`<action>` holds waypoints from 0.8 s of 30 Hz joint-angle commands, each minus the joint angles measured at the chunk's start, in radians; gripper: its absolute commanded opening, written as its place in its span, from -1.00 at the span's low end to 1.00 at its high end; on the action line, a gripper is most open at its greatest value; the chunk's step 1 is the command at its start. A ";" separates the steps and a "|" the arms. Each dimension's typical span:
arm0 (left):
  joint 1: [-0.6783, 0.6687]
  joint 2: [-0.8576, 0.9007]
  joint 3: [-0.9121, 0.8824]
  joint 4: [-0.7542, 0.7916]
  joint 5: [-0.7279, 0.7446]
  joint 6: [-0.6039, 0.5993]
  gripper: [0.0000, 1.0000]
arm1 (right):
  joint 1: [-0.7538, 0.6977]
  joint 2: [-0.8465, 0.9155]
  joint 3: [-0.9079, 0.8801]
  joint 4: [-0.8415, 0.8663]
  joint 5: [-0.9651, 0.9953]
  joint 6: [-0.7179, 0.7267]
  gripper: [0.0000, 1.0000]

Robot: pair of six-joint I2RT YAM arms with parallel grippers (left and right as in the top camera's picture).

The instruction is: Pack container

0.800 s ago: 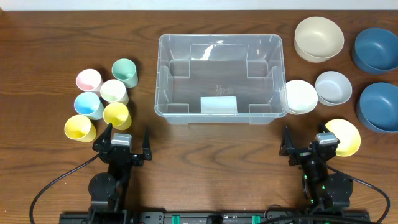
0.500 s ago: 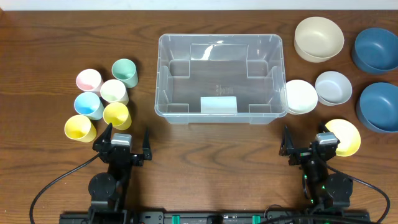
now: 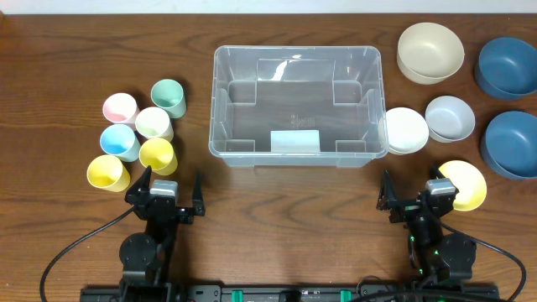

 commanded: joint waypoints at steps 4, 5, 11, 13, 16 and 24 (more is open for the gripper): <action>0.005 -0.006 -0.014 -0.039 0.018 0.002 0.96 | -0.004 -0.006 -0.002 -0.003 -0.011 -0.012 0.99; 0.005 -0.006 -0.014 -0.039 0.018 0.003 0.96 | -0.004 -0.006 -0.002 -0.003 -0.011 -0.008 0.99; 0.005 -0.006 -0.014 -0.039 0.018 0.003 0.96 | -0.004 -0.006 -0.002 0.003 -0.018 0.187 0.98; 0.005 -0.006 -0.014 -0.039 0.018 0.003 0.96 | -0.004 -0.006 -0.002 0.043 -0.023 0.233 0.98; 0.005 -0.006 -0.014 -0.039 0.018 0.003 0.96 | -0.004 -0.006 -0.002 0.124 -0.083 0.332 0.98; 0.005 -0.006 -0.014 -0.039 0.018 0.003 0.96 | -0.004 -0.006 0.011 0.254 -0.310 0.329 0.98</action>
